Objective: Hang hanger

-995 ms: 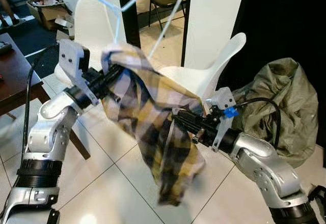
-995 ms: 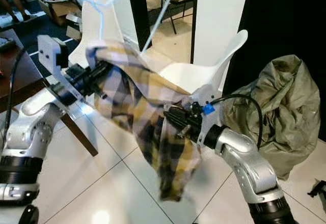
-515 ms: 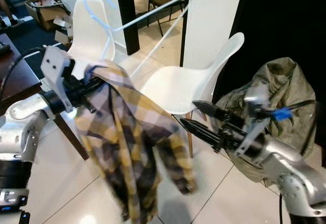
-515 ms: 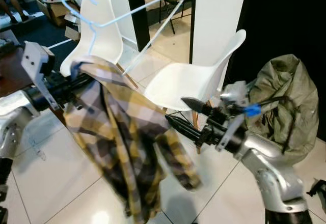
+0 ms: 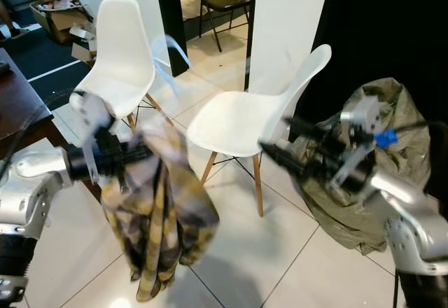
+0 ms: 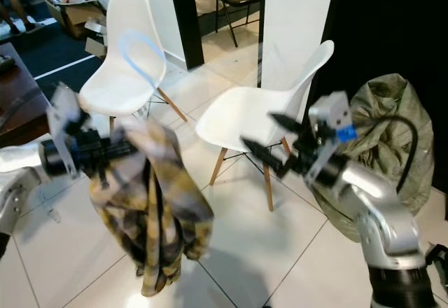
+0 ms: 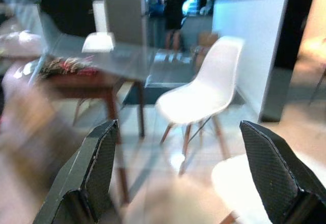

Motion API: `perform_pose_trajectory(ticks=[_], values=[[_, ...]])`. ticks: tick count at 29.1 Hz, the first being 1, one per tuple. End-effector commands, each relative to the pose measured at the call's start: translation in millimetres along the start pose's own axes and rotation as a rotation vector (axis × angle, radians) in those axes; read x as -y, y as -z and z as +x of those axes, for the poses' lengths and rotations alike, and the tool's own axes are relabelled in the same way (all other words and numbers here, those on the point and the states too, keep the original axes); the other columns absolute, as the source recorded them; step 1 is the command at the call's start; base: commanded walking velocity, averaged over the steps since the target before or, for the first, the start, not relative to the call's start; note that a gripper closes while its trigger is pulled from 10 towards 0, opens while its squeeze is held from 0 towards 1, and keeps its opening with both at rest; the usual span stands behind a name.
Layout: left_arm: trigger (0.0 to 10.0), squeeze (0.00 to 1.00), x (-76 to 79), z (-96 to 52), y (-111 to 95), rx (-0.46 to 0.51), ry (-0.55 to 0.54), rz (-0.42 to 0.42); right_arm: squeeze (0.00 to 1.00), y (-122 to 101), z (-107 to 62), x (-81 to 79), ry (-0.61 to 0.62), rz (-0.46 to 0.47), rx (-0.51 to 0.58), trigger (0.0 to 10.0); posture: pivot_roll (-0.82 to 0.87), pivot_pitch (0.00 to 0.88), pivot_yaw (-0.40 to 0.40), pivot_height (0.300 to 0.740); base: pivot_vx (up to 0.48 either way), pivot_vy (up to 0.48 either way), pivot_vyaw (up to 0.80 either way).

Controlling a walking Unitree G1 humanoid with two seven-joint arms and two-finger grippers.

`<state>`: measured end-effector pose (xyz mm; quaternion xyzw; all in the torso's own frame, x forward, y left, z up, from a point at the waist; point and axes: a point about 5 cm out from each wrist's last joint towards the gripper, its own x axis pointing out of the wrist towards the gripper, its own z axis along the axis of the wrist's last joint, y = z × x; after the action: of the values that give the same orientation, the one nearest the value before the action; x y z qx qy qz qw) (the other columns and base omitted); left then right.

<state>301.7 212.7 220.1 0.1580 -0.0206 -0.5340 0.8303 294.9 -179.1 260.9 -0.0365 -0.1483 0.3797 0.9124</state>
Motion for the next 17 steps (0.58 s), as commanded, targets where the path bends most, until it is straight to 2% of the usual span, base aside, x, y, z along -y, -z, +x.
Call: perform_pose_trajectory(ticks=[1,3,4,5,10,11,17], values=[[10.0,0.0,0.0,-6.4,-1,-0.043,0.04,0.02,0.0,-2,-2.1,4.1,0.023,-0.022,0.009,10.0,-0.05,0.118,0.069,0.74,0.0,0.0,0.0],[10.0,0.0,-2.9,-16.4,10,-0.155,0.086,0.02,0.0,-13,-2.8,9.4,0.014,-0.069,0.022,10.0,-0.04,0.12,0.067,0.74,0.0,0.0,0.0],[10.0,0.0,-2.9,-16.4,10,-0.155,0.086,0.02,0.0,-13,-2.8,9.4,0.014,-0.069,0.022,10.0,-0.04,0.12,0.067,0.74,0.0,0.0,0.0],[10.0,0.0,-4.2,-21.9,15,-0.199,0.104,0.019,0.0,-17,-4.4,8.5,-0.012,-0.084,0.027,10.0,-0.05,0.123,0.067,0.74,0.0,0.0,0.0],[10.0,0.0,-7.5,-27.0,17,-0.231,0.108,0.017,0.0,-19,-6.8,3.7,-0.075,-0.103,0.013,10.0,-0.04,0.123,0.067,0.74,0.0,0.0,0.0],[10.0,0.0,-9.6,-27.7,15,-0.237,0.122,0.027,0.0,-14,-10.2,-11.2,-0.222,-0.112,-0.042,10.0,-0.04,0.126,0.067,0.74,0.0,0.0,0.0],[10.0,0.0,-10.3,-24.9,11,-0.229,0.147,0.037,0.0,-6,-13.1,-27.5,-0.363,-0.107,-0.106,10.0,-0.05,0.126,0.066,0.74,0.0,0.0,0.0]])
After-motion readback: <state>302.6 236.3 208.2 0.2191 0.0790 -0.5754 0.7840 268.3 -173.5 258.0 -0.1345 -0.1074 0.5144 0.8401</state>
